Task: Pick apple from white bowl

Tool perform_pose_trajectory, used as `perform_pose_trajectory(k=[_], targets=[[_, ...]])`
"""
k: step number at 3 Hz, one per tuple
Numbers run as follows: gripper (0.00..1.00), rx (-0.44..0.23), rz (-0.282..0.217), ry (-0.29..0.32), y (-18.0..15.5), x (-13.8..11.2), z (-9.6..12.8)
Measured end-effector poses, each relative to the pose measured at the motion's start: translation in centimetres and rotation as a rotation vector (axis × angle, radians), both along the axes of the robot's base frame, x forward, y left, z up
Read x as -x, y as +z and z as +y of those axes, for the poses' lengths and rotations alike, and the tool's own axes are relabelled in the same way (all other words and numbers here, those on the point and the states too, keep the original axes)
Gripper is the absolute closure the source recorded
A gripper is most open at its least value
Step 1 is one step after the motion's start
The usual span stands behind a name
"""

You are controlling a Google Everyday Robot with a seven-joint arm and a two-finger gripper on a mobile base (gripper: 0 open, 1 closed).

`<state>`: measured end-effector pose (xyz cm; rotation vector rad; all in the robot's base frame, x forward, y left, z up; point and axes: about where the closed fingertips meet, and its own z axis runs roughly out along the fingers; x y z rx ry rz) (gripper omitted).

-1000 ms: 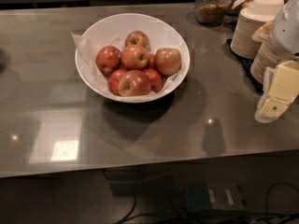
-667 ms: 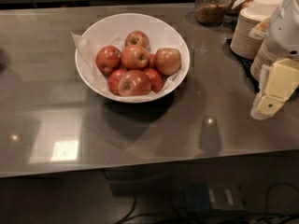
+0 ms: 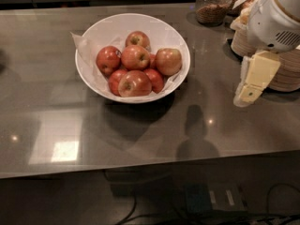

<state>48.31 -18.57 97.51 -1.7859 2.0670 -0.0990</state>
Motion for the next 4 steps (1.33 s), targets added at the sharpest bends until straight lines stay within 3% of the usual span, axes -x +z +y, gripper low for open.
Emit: perform_pose_trajectory(k=[1,2,3,4], targets=[[0.0,-0.038,-0.053,0.035,0.1,-2.8,1.0],[0.0,-0.038,-0.053,0.036,0.1,-2.8,1.0],[0.0,-0.113,-0.073,0.045,-0.9,-5.0,2.3],[0.0,-0.242,-0.069,0.098,-1.7,-8.1,5.7]])
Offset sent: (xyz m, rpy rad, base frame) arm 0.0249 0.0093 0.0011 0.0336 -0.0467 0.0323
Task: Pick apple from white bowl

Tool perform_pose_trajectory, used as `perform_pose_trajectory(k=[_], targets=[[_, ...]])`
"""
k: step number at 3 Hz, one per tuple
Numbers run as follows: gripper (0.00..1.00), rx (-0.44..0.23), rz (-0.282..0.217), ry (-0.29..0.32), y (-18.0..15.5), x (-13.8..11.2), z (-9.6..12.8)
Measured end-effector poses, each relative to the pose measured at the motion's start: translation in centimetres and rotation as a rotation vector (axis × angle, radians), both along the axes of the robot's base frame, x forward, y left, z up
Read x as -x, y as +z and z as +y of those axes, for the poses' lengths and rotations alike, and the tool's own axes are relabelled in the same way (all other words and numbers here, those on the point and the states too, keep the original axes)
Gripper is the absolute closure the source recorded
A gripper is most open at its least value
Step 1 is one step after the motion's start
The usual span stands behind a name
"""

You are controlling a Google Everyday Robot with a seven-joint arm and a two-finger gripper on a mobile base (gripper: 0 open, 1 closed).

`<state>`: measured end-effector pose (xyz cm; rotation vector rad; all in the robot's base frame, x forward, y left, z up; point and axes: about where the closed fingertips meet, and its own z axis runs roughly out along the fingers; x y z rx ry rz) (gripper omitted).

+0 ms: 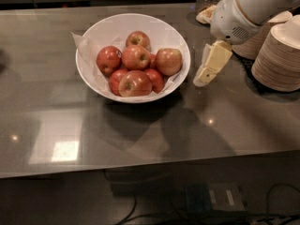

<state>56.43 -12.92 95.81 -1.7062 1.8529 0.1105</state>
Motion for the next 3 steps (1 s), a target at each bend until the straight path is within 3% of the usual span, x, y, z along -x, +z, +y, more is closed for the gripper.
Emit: perform_pose_trajectory(k=[1,3], targets=[[0.0,-0.097,0.025,0.044,-0.6,-1.7,2.4],[0.11,-0.163,0.059,0.075,-1.9,-3.4,4.5]])
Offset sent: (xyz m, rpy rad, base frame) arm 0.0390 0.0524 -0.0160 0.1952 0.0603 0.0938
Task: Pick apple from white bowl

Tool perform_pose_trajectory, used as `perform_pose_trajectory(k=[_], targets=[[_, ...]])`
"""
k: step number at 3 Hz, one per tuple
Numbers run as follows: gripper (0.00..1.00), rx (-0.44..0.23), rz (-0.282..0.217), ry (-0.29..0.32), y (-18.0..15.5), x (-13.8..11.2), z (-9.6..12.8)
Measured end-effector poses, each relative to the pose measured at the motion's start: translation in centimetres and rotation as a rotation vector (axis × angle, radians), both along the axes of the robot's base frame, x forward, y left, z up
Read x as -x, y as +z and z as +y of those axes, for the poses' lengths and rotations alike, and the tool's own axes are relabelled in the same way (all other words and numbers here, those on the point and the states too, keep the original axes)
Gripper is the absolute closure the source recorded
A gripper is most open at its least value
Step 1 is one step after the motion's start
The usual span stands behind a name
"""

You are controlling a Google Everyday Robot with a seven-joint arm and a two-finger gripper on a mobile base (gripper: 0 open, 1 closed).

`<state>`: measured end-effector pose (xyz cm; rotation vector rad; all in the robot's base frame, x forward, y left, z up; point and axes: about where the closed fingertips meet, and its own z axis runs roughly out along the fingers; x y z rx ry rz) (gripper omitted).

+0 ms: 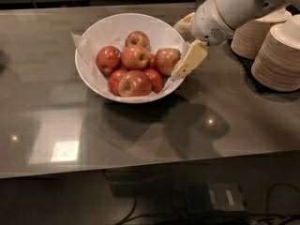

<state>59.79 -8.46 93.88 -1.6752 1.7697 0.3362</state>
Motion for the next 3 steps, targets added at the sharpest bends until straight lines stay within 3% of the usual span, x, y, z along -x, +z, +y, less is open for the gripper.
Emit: perform_pose_trajectory(k=[1,3], targets=[[0.22,-0.01,0.013,0.004,-0.9,-0.5,0.4],[0.22,0.009,0.031,0.034,-2.9,-0.8,2.0]])
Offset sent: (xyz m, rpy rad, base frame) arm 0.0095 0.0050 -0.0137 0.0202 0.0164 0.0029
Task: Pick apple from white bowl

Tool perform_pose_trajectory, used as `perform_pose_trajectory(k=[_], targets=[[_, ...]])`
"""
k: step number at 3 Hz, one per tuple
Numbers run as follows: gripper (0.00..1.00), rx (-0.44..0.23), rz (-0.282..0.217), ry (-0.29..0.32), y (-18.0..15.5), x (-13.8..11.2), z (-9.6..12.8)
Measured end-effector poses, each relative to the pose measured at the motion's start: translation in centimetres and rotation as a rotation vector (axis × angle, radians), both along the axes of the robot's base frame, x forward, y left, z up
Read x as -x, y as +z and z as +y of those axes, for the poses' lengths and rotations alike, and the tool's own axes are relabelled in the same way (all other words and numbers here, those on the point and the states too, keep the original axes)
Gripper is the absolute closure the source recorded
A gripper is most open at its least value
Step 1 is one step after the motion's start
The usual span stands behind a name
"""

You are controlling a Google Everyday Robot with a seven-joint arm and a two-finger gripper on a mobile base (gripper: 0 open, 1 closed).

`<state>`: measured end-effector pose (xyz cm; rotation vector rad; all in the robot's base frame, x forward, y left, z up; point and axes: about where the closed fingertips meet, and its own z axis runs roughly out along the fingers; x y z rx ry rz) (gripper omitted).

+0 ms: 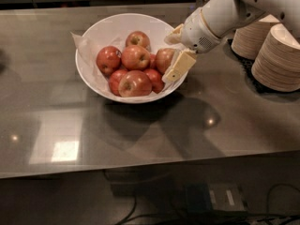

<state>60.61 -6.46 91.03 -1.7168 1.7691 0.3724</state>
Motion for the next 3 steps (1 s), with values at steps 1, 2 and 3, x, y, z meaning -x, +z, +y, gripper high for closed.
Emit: perform_pose_trajectory(k=[1,2,3], targets=[[0.22,0.012,0.014,0.011,-0.93,-0.1,0.59],[0.41,0.015,0.018,0.011,-1.13,-0.17,0.64],[0.64,0.015,0.018,0.011,-1.13,-0.17,0.64]])
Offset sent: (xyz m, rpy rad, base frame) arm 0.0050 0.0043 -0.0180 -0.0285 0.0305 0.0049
